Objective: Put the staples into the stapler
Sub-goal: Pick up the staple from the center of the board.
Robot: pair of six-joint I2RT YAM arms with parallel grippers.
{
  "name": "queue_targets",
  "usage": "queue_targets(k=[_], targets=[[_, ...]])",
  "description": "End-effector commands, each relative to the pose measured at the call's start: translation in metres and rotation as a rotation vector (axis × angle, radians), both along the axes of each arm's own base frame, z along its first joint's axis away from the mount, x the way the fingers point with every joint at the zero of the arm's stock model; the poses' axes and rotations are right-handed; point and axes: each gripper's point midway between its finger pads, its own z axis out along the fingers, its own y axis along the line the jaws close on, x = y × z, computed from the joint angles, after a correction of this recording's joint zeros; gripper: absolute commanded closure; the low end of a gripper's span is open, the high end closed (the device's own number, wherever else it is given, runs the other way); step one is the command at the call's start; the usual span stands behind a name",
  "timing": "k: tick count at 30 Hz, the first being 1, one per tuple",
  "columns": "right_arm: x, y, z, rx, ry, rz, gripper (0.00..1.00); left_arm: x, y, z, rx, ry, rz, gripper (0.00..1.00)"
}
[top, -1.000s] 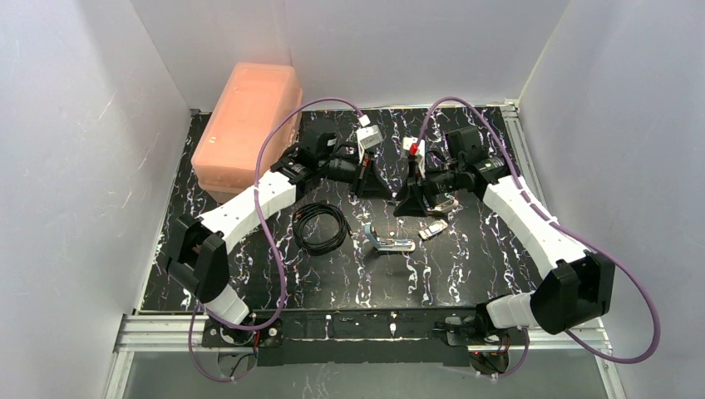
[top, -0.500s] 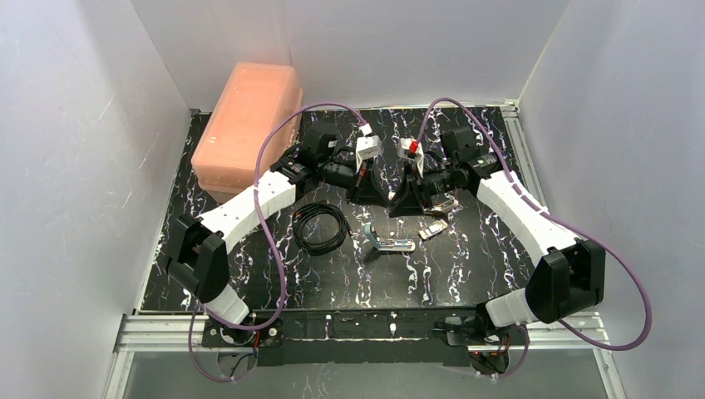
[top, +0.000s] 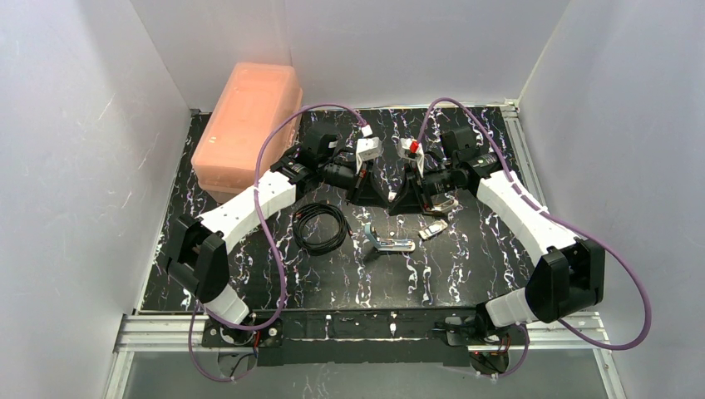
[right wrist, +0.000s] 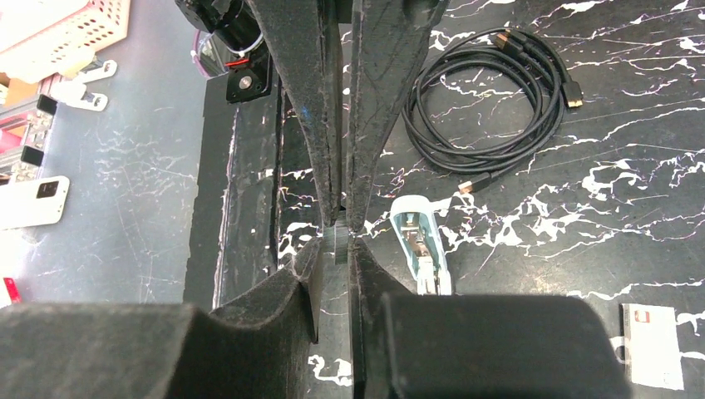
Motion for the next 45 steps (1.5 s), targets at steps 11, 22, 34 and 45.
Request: queue_targets(k=[11, 22, 34, 45], targets=[[0.000, 0.002, 0.009, 0.016, 0.024, 0.016, 0.86, 0.005, 0.000, 0.011, -0.008, -0.045, 0.008, 1.00], [0.004, 0.003, 0.008, 0.000, 0.015, -0.001, 0.93, 0.005, 0.002, 0.009, 0.012, -0.058, 0.014, 0.88], [0.013, -0.007, 0.002, -0.077, -0.099, -0.036, 0.96, 0.010, 0.006, 0.025, 0.019, 0.029, 0.110, 0.46], [0.050, -0.029, 0.013, -0.182, -0.428, -0.196, 0.97, 0.031, 0.006, 0.018, 0.126, 0.650, 0.406, 0.30]])
